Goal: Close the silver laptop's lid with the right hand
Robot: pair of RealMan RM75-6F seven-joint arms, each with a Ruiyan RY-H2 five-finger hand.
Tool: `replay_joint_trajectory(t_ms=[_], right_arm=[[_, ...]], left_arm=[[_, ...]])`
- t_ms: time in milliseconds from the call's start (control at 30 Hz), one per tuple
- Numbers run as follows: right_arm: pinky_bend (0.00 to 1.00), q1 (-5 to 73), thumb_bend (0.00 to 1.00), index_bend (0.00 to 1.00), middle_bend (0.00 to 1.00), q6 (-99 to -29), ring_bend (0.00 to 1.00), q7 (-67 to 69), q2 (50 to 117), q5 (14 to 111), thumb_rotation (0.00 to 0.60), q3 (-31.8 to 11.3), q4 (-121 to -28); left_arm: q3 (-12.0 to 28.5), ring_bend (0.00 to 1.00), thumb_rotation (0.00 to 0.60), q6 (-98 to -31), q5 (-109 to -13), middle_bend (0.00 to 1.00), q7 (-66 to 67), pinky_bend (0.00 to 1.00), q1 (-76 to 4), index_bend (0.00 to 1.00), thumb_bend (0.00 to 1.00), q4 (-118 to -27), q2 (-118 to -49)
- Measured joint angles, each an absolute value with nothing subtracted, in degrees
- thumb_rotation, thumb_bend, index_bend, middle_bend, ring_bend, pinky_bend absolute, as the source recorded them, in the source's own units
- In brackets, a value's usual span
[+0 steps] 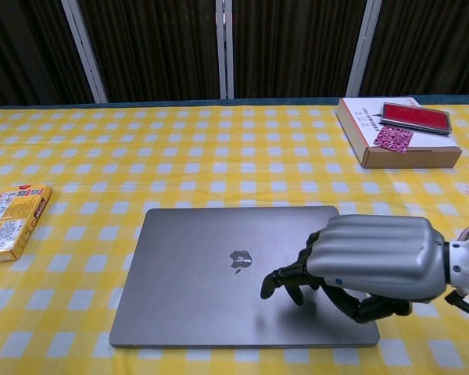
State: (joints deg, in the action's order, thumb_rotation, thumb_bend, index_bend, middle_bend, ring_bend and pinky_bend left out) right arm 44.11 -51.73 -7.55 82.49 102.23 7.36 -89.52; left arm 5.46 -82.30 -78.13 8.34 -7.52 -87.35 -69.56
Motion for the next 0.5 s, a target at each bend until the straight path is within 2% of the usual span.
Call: replay_joint_trajectory(t_ms=[200,267,333,400,433,500], right_arm=[[0.34,43.5,0.98,0.18,0.33,-57.5,0.37,-7.3,80.3,104.8,0.6,6.9,-90.9],[0.26,43.0,0.75,0.16,0.28,-60.8,0.31,-7.0,79.0,105.9,0.6,6.7,-91.5],[0.12,41.9,0.31,0.09,0.17,-64.6,0.19,-6.9,77.6,106.8,0.6,6.3,-92.1],[0.02,40.3,0.11,0.04,0.08,-68.7,0.09,-7.3,76.0,106.9,0.6,5.9,-92.5],[0.0,38.8,0.05,0.02,0.04,-71.8,0.04,-7.7,74.9,106.9,0.6,5.6,-92.8],[0.0,35.9,0.01,0.0,0.0,-76.4,0.0,-8.4,73.2,106.4,0.6,5.3,-93.3]], left_arm=[[5.5,0.0,0.6,-82.6,-78.3,0.0,7.8,0.0,-7.4,0.0,0.0,-87.6,-69.3],[5.4,0.0,0.6,-82.6,-78.4,0.0,7.7,0.0,-7.3,0.0,0.0,-87.6,-69.2],[5.3,0.0,0.6,-82.7,-78.7,0.0,7.4,0.0,-7.3,0.0,0.0,-87.7,-69.1],[5.1,0.0,0.6,-83.0,-79.4,0.0,6.8,0.0,-7.2,0.0,0.0,-87.9,-68.9],[5.0,0.0,0.6,-83.2,-79.7,0.0,6.6,0.0,-7.1,0.0,0.0,-88.0,-68.8],[4.8,0.0,0.6,-83.5,-80.4,0.0,6.3,0.0,-7.0,0.0,0.0,-88.2,-68.6]])
